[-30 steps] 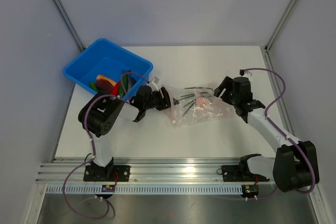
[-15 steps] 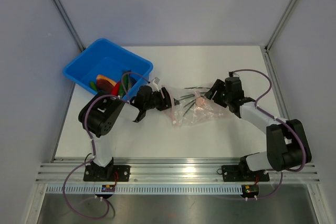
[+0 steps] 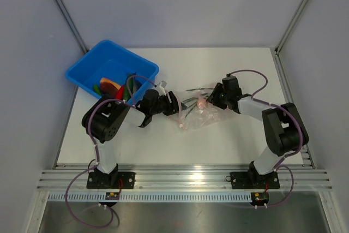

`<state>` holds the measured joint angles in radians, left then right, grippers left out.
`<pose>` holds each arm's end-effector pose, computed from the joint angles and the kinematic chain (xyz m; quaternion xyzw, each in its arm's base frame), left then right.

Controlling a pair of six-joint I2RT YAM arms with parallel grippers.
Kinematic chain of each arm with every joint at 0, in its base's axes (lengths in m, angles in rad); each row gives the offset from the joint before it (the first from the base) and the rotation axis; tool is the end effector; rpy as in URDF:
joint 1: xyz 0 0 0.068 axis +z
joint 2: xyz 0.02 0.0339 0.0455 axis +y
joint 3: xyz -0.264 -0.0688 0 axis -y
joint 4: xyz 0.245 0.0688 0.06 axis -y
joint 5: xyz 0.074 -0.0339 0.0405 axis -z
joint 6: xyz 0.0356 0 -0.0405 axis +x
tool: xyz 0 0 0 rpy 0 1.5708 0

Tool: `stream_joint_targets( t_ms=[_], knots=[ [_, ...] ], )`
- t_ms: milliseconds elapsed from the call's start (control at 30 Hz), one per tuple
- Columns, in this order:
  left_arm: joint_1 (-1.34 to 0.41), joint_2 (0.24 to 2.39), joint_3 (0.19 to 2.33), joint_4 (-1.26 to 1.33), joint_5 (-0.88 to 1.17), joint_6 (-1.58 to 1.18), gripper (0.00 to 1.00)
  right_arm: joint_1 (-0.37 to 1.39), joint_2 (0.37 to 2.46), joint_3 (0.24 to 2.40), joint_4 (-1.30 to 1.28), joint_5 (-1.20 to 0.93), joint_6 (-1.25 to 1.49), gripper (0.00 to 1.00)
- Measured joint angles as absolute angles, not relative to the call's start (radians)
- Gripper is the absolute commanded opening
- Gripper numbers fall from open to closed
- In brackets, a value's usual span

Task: Open the zip-top bag and remove the fake food
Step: Adjust the zipper food storage bag at the center of the board.

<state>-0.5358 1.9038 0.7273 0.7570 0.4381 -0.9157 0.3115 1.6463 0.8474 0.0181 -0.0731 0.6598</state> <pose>0.2957 -0.1931 0.1166 -0.0384 0.8264 -0.4890 0.2765 0.3148 0.1041 0.1660 0.1460 0.9109 0.2093 0.3243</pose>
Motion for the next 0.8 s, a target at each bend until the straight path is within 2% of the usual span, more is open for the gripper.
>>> stream_joint_targets(
  t_ms=[67, 233, 300, 633, 800],
  knots=[
    [-0.536, 1.904, 0.727, 0.757, 0.438, -0.916, 0.58, 0.313, 1.665, 0.857, 0.017, -0.073, 0.660, 0.49],
    [-0.536, 1.904, 0.727, 0.756, 0.438, -0.915, 0.58, 0.323, 1.733, 0.905, 0.006, -0.073, 0.654, 0.38],
    [-0.536, 1.904, 0.728, 0.754, 0.438, -0.915, 0.58, 0.332, 1.769, 0.934, -0.006, -0.074, 0.645, 0.36],
    [-0.536, 1.904, 0.733, 0.749, 0.438, -0.914, 0.59, 0.440, 1.799, 1.024, -0.115, -0.012, 0.568, 0.41],
    [-0.536, 1.904, 0.733, 0.749, 0.438, -0.913, 0.60, 0.440, 1.686, 0.964, -0.125, 0.040, 0.568, 0.52]
  ],
)
